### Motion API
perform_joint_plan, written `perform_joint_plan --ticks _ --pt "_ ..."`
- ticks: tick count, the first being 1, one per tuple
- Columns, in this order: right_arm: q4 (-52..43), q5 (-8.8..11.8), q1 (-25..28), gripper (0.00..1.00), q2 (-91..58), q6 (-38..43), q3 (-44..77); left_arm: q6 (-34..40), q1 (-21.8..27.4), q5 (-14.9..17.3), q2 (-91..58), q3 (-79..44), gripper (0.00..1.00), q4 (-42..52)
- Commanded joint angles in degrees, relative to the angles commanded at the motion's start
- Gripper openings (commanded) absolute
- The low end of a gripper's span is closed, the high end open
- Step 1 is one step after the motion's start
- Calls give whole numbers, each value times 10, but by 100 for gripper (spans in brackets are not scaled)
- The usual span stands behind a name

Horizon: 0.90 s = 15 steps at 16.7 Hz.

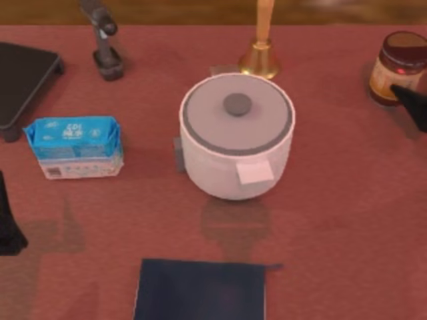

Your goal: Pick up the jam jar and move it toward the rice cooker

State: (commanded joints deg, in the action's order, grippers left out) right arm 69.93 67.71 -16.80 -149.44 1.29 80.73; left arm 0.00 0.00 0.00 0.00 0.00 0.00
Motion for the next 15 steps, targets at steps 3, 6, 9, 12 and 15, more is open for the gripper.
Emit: perform_joint_plan --ticks 3,6,9,12,15 --pt "3 3 -1 100 -6 0 3 0 0 0 0 0 100 0" --pt "1 2 3 100 -6 0 1 0 0 0 0 0 100 0" --pt "-10 -13 16 100 -12 -1 20 0 0 0 0 0 100 0" --pt "-32 -41 43 100 -26 -3 55 0 0 0 0 0 100 0" --pt "-41 -52 54 100 -32 -3 70 0 0 0 0 0 100 0"
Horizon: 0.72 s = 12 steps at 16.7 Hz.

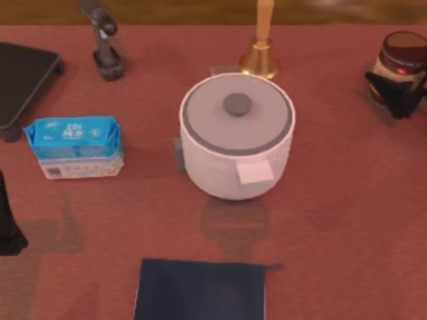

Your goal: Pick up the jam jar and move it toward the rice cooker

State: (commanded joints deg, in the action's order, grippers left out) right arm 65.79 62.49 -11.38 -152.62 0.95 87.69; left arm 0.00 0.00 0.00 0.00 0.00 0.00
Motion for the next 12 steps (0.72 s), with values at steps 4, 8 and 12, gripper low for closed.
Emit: perform_joint_plan --ticks 4,8,12 --pt "0 0 0 85 0 0 0 0 0 0 0 0 100 0" --pt "0 0 0 55 0 0 0 0 0 0 0 0 100 0" --pt "0 0 0 25 0 0 0 0 0 0 0 0 100 0"
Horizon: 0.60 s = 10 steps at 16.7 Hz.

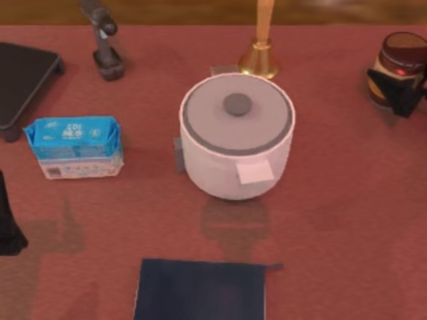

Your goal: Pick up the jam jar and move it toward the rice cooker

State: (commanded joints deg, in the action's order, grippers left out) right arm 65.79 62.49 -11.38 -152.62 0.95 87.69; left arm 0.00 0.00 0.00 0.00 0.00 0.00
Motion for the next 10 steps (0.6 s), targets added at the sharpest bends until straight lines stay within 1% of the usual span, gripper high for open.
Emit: perform_joint_plan --ticks 3,4,10 --pt "0 0 0 2 0 0 0 0 0 0 0 0 100 0" --pt "0 0 0 0 0 0 0 0 0 0 0 0 100 0" --pt "0 0 0 0 0 0 0 0 0 0 0 0 100 0"
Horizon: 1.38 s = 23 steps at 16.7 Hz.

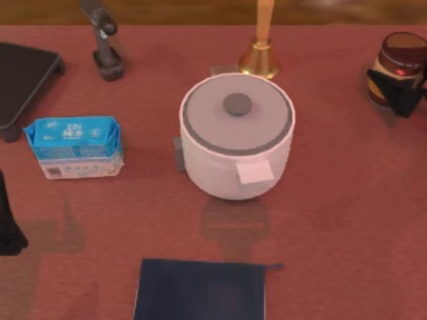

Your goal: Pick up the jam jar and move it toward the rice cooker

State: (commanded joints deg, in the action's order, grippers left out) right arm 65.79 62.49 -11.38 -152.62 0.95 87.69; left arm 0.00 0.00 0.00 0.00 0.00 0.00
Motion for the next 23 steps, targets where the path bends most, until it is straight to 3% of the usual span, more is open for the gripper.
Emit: perform_joint_plan --ticks 6,15,23 --pt "3 4 -3 0 43 2 -41 0 0 0 0 0 100 0" --pt "18 25 -20 0 289 10 -298 0 0 0 0 0 100 0" --pt "29 22 -14 0 301 11 -320 0 0 0 0 0 100 0"
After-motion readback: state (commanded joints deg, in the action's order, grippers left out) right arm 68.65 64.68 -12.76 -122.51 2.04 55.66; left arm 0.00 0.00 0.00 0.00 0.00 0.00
